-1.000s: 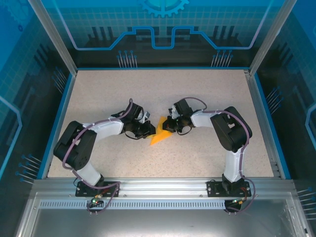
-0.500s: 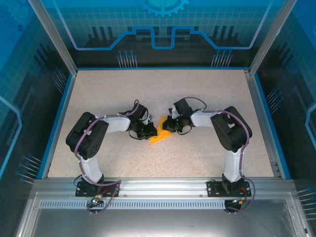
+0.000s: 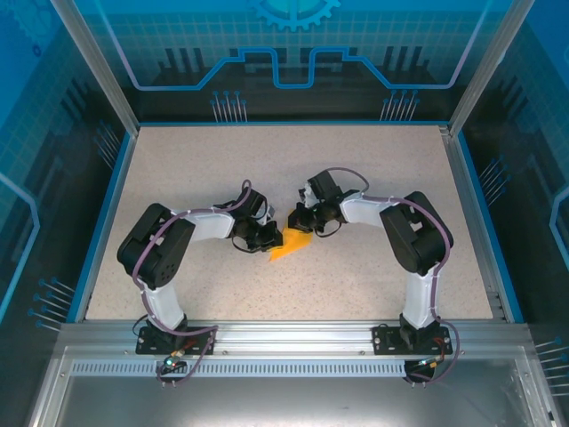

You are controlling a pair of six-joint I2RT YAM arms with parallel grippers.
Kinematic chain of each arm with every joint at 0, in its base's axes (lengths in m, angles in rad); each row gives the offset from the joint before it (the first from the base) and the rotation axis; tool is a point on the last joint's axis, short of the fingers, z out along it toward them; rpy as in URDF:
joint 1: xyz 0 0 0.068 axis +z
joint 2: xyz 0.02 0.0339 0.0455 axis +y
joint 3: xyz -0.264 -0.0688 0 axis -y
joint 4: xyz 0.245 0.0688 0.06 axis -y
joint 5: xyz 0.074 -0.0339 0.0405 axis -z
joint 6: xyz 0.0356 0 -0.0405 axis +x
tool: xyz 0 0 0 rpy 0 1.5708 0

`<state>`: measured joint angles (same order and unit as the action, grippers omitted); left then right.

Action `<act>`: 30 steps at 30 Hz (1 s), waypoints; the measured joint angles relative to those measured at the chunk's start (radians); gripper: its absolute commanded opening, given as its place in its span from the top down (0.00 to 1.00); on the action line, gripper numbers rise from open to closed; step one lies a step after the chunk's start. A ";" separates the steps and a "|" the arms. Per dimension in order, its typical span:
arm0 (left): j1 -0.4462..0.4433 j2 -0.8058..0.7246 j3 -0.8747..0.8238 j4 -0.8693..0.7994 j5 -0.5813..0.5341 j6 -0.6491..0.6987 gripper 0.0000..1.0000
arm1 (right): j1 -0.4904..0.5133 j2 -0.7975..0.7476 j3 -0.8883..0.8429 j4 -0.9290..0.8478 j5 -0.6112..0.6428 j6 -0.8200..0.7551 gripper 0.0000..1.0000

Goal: Fold a paper plane with a square sheet of paper (pick it up from the middle)
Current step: Fourth fold the wing at the center of the table.

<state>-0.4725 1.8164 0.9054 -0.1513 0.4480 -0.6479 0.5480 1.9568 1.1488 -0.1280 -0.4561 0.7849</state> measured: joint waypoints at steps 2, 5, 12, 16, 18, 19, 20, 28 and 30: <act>0.000 -0.002 0.000 0.000 -0.004 0.000 0.90 | 0.016 0.000 0.000 0.003 0.002 0.003 0.94; -0.002 -0.003 0.000 -0.001 -0.008 0.000 0.90 | 0.023 0.004 -0.018 0.030 0.003 0.019 0.94; -0.002 -0.003 -0.001 0.000 -0.009 0.000 0.91 | -0.013 0.042 -0.032 0.056 0.003 0.027 0.95; -0.003 -0.004 -0.006 0.008 -0.008 0.000 0.91 | -0.058 0.042 -0.032 0.056 0.007 0.021 0.95; -0.003 -0.005 -0.010 0.014 -0.008 0.000 0.90 | -0.091 0.042 -0.032 0.056 0.006 0.014 0.95; -0.003 -0.006 -0.012 0.018 -0.008 0.000 0.91 | -0.105 0.042 -0.032 0.055 0.006 0.010 0.94; -0.003 -0.006 -0.013 0.020 -0.006 0.000 0.90 | -0.120 0.042 -0.032 0.055 0.006 0.006 0.95; -0.018 -0.012 -0.039 0.075 -0.006 -0.019 0.90 | -0.210 0.040 -0.032 0.047 -0.007 -0.035 0.94; -0.031 -0.014 -0.043 0.085 -0.007 -0.036 0.90 | -0.223 0.021 -0.032 0.020 0.008 -0.054 0.93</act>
<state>-0.5030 1.8027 0.8623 -0.0658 0.4408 -0.6842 0.3248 1.9774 1.1172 -0.1081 -0.4477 0.7307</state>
